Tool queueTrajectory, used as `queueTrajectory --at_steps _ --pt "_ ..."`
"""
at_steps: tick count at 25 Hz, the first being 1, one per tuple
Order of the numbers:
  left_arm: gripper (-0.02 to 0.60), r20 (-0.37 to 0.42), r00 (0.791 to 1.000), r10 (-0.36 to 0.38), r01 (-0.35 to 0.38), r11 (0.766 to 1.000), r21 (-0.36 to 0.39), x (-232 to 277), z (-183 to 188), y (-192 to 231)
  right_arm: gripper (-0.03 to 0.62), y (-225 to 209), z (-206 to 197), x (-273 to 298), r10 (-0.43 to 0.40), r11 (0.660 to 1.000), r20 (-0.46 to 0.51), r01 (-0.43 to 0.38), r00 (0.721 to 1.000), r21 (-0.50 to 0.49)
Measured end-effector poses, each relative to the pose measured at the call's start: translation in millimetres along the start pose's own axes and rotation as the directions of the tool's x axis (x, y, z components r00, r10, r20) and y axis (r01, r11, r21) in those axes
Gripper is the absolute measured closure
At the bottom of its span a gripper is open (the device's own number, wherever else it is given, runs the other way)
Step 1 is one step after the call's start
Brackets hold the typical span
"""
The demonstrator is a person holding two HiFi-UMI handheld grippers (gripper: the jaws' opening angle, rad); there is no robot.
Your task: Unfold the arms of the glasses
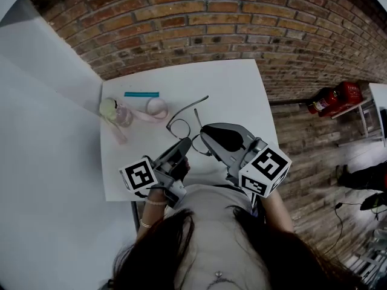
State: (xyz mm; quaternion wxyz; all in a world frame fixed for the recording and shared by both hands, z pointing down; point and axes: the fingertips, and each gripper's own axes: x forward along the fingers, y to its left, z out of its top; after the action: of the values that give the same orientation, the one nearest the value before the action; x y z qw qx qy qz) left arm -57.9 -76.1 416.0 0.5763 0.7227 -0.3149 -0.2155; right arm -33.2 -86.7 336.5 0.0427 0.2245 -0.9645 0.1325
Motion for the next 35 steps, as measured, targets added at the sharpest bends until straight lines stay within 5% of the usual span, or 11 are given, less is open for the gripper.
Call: queueTrajectory --at_steps 35 --pt "0.558 0.064 0.998 -0.024 0.028 0.997 -0.069 -3 13 3 0.557 -18 6 -13 -0.052 0.998 0.04 0.05 0.998 0.033"
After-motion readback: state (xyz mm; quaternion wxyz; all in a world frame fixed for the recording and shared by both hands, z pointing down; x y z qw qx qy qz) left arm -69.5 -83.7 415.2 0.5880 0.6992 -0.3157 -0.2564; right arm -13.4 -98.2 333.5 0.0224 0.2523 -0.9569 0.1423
